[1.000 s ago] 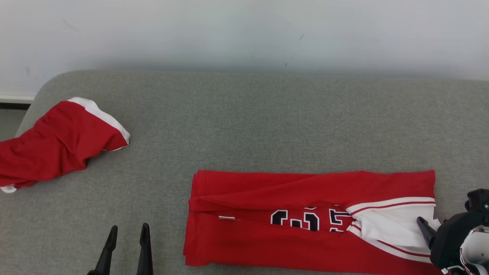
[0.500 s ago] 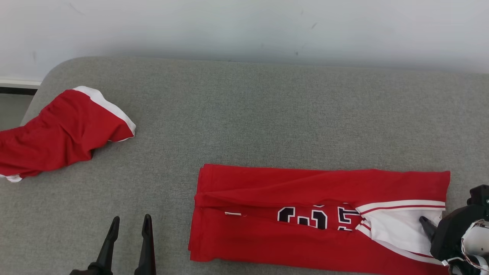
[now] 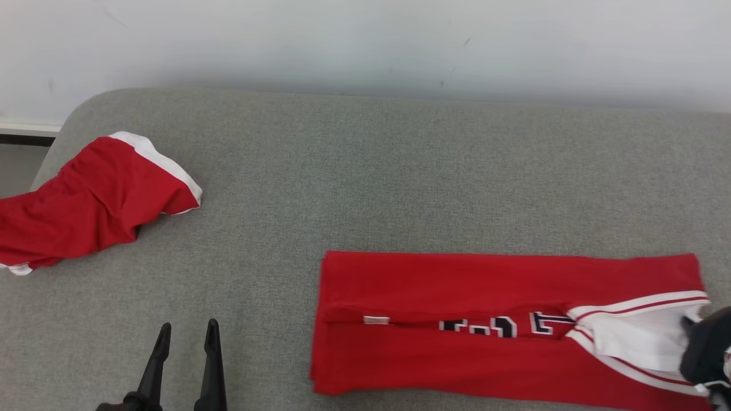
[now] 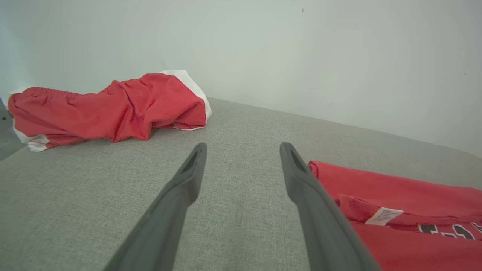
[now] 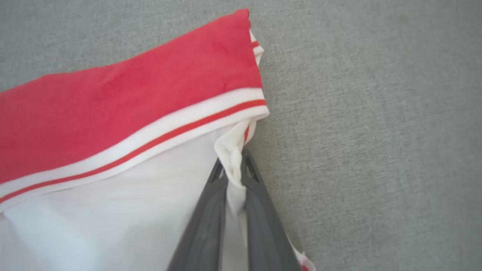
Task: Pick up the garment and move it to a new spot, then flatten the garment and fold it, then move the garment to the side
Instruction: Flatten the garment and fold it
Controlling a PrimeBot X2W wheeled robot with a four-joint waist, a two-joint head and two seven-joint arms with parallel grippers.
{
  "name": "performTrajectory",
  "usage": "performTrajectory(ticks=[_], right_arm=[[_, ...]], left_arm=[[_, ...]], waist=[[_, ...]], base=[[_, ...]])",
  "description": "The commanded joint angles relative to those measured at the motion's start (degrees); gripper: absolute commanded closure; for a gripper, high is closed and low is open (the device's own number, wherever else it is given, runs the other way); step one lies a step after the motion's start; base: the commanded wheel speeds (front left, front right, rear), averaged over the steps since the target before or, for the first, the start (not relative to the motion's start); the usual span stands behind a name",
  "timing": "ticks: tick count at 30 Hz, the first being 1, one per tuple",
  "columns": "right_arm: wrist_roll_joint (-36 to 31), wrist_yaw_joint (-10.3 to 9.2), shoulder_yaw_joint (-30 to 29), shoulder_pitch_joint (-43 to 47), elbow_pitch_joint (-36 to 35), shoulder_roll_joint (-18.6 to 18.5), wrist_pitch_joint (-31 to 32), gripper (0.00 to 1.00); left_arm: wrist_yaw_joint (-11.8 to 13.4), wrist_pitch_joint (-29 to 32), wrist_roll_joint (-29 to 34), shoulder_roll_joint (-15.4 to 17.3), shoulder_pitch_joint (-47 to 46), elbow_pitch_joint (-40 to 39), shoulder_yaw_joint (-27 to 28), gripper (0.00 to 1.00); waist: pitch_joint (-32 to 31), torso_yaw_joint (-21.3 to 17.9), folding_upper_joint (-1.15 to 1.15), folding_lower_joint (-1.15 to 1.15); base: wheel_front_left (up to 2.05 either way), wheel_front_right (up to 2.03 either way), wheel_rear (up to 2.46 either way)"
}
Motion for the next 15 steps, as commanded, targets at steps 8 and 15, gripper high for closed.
performTrajectory(ticks=[8,15], right_arm=[[-4.09,-0.18,-8.92,3.51,-5.90,-3.92,-0.26,1.00],[-5.16,-0.17,-8.83,6.88,-13.08,-2.41,2.61,1.00]], left_arm=[[0.91,-0.16,-0.71,-0.03,0.61,-0.27,-0.48,0.00],[1.07,-0.16,-0.97,-0.03,1.32,0.44,-0.06,0.00]], waist=[[-1.36,-0.68,-0.01,-0.01],[-3.04,-1.42,-0.01,-0.01]], base=[[0.00,0.00,0.00],[0.00,0.00,0.00]])
